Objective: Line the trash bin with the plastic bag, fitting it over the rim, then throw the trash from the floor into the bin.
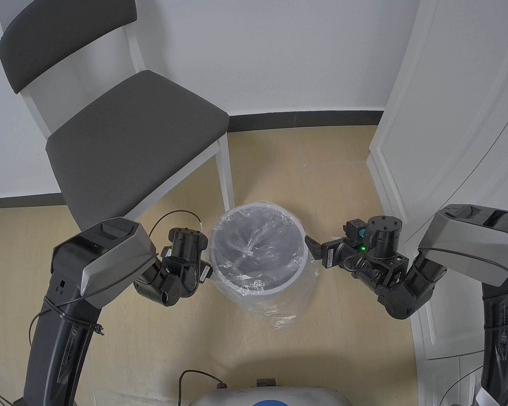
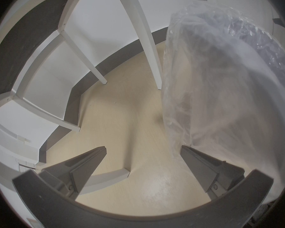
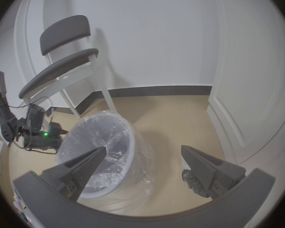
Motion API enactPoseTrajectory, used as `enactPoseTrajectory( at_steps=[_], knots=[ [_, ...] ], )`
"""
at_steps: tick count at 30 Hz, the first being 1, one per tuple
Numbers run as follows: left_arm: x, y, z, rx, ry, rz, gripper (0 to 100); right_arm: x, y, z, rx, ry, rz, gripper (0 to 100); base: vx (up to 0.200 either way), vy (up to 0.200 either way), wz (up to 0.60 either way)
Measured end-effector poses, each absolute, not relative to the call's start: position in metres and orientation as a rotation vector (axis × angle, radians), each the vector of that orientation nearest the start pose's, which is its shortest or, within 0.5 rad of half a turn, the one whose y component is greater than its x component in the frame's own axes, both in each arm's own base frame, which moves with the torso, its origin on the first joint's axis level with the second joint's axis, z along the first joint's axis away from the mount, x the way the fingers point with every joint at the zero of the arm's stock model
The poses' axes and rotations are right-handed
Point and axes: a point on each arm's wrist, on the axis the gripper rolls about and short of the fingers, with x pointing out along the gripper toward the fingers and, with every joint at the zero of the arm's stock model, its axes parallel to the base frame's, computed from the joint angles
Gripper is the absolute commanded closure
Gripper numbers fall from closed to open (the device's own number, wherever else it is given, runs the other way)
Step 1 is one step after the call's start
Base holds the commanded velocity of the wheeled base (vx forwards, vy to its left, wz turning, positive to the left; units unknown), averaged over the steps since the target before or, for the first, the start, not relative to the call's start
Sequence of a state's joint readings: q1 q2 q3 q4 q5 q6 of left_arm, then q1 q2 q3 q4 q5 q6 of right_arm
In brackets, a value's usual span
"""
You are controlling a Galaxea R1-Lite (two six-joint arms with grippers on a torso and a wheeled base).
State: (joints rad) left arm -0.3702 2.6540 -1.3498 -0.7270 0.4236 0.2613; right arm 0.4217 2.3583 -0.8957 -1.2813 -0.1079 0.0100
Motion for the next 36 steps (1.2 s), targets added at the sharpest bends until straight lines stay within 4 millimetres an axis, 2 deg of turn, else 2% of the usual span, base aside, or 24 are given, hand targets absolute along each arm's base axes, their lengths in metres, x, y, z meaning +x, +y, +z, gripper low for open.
enactPoseTrajectory(
  at_steps=[7, 12, 16, 20, 27, 36],
  knots=[
    [0.466, -0.173, -0.06, 0.47, 0.526, -0.014, 0, 0.358, 0.188, 0.043, -0.137, 0.134, 0.4, 0, 0.0, 0.0, 0.0],
    [0.469, -0.175, -0.066, 0.429, 0.527, -0.004, 0, 0.344, 0.2, 0.052, -0.172, 0.124, 0.448, 0, 0.0, 0.0, 0.0],
    [0.457, -0.169, -0.074, 0.413, 0.558, -0.003, 0, 0.337, 0.205, 0.055, -0.189, 0.118, 0.469, 0, 0.0, 0.0, 0.0],
    [0.44, -0.161, -0.069, 0.38, 0.542, 0.001, 0, 0.332, 0.21, 0.057, -0.203, 0.122, 0.489, 0, 0.0, 0.0, 0.0],
    [0.411, -0.15, -0.036, 0.267, 0.399, 0.019, 0, 0.328, 0.213, 0.058, -0.243, 0.165, 0.511, 0, 0.0, 0.0, 0.0],
    [0.382, -0.141, -0.001, 0.128, 0.316, 0.026, 0, 0.323, 0.205, 0.06, -0.462, 0.236, 0.634, 0, 0.0, 0.0, 0.0]
  ],
)
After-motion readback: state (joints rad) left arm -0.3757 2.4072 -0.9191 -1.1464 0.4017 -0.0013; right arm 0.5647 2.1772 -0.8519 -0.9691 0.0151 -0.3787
